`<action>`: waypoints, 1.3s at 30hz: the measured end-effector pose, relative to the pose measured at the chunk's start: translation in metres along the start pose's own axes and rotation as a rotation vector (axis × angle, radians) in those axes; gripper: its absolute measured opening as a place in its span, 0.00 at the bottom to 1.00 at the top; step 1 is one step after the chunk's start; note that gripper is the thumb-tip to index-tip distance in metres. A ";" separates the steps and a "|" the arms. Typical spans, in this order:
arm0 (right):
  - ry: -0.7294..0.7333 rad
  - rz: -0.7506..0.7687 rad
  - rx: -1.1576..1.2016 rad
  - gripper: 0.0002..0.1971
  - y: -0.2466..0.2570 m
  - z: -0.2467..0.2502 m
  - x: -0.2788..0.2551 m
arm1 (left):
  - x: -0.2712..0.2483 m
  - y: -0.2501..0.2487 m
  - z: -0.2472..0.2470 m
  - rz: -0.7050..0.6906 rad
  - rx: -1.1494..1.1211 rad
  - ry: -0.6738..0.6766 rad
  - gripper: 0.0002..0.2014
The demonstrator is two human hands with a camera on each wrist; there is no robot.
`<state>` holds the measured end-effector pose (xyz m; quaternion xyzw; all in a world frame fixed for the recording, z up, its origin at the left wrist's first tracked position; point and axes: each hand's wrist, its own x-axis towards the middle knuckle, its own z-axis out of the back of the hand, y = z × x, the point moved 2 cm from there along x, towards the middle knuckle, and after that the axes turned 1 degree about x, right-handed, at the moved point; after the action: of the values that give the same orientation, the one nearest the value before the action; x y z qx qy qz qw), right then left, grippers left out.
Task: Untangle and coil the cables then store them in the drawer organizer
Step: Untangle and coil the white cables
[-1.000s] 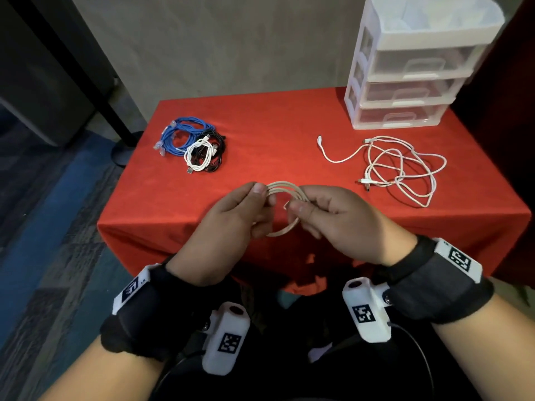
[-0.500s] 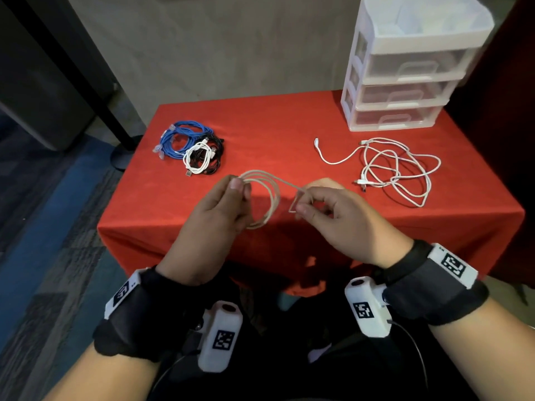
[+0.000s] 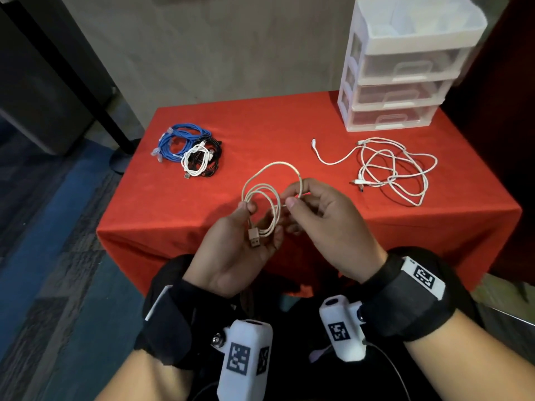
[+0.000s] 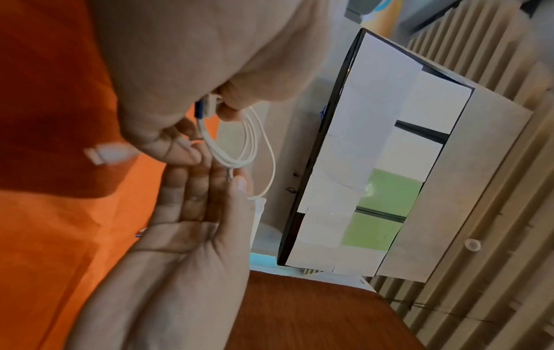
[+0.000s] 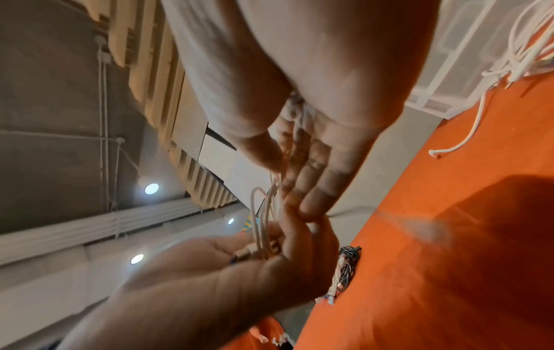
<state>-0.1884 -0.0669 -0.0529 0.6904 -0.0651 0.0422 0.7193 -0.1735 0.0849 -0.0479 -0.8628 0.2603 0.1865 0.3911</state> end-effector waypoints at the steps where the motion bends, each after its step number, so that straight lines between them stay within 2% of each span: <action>1: 0.015 0.005 0.004 0.05 0.000 -0.001 -0.001 | 0.000 -0.001 -0.001 -0.002 -0.009 -0.005 0.08; 6: 0.125 0.068 -0.134 0.04 -0.004 -0.001 -0.010 | 0.003 -0.002 0.004 -0.021 -0.002 -0.020 0.13; 9: 0.260 0.043 -0.193 0.04 -0.009 0.002 -0.014 | 0.004 -0.004 0.008 -0.126 0.036 -0.018 0.15; 11: 0.284 0.022 -0.211 0.09 -0.008 0.007 -0.013 | 0.001 -0.005 0.008 -0.263 0.157 0.001 0.16; 13: 0.169 0.011 -0.145 0.13 -0.001 0.019 -0.007 | -0.005 -0.006 0.006 -0.375 0.327 0.040 0.15; 15: 0.084 0.085 -0.160 0.10 0.009 0.029 0.001 | -0.012 -0.004 0.006 -0.442 0.576 0.121 0.15; 17: 0.143 0.229 -0.321 0.18 0.022 0.032 0.008 | -0.018 -0.004 0.005 -0.458 0.818 0.235 0.14; 19: 0.288 0.309 -0.478 0.26 0.028 0.028 0.013 | -0.022 -0.006 0.003 -0.455 0.928 0.357 0.10; 21: 0.408 0.335 -0.621 0.21 0.028 0.025 0.017 | -0.024 -0.009 0.001 -0.458 0.942 0.434 0.05; 23: 0.454 0.341 -0.712 0.07 0.027 0.026 0.021 | -0.023 -0.011 0.001 -0.454 0.918 0.433 0.04; 24: 0.449 0.342 -0.722 0.03 0.027 0.028 0.022 | -0.022 -0.012 0.002 -0.448 0.915 0.418 0.05; 27: 0.490 0.336 -0.736 0.06 0.028 0.027 0.022 | -0.018 -0.010 0.009 -0.419 0.954 0.376 0.07; 29: 0.430 0.272 -0.724 0.08 0.030 0.030 0.023 | -0.014 -0.008 0.016 -0.397 1.001 0.355 0.08; 33: 0.102 0.169 -0.538 0.10 0.034 0.050 0.034 | -0.010 -0.009 0.023 -0.390 1.015 0.289 0.14; 39: -0.072 0.063 -0.378 0.12 0.018 0.057 0.038 | -0.001 -0.013 0.012 -0.472 1.162 0.244 0.14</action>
<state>-0.1560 -0.1245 -0.0275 0.5417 -0.1192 0.0269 0.8316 -0.1684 0.1014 -0.0469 -0.5590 0.1646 -0.1758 0.7934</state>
